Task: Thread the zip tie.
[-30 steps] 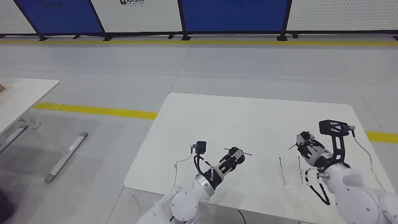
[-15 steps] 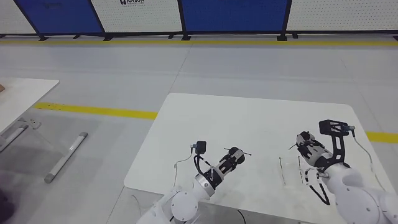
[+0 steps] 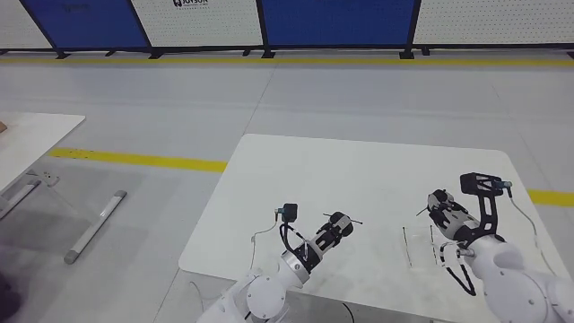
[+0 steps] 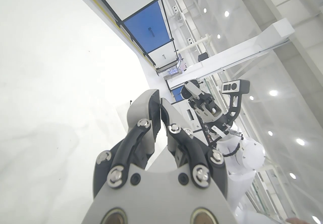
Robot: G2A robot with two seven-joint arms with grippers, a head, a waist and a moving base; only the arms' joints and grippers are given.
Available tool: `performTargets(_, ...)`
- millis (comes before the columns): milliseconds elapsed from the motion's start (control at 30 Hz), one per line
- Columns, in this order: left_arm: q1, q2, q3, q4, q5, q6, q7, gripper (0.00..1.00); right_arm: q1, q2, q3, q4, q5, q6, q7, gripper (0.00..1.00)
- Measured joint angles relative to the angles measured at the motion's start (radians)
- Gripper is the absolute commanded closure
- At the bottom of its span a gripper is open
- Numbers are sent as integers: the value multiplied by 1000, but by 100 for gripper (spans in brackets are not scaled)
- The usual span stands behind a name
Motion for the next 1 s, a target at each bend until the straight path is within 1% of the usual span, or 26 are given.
performTargets(100, 0, 0, 0, 0, 0, 0, 0, 100, -11, -4, -3, 7, 14, -11, -30, 100)
performTargets(233, 0, 0, 0, 0, 0, 0, 0, 100, -52, -18, 3, 14, 112, -39, -176, 100)
performTargets(267, 0, 0, 0, 0, 0, 0, 0, 100, -69, -22, 5, 13, 145, -52, -222, 100)
performTargets(367, 0, 0, 0, 0, 0, 0, 0, 100, -101, -33, -5, 16, 205, -86, -317, 100)
performTargets(433, 0, 0, 0, 0, 0, 0, 0, 100, -105, -40, -20, 25, 254, -105, -355, 100)
performTargets(467, 0, 0, 0, 0, 0, 0, 0, 100, -100, -46, -36, 35, 276, -105, -371, 100)
performTargets(567, 0, 0, 0, 0, 0, 0, 0, 100, -86, -52, -63, 50, 297, -96, -368, 100)
performTargets(933, 0, 0, 0, 0, 0, 0, 0, 100, -87, -51, -61, 49, 295, -96, -367, 100)
performTargets(1000, 0, 0, 0, 0, 0, 0, 0, 100, -91, -54, -64, 50, 307, -105, -382, 100)
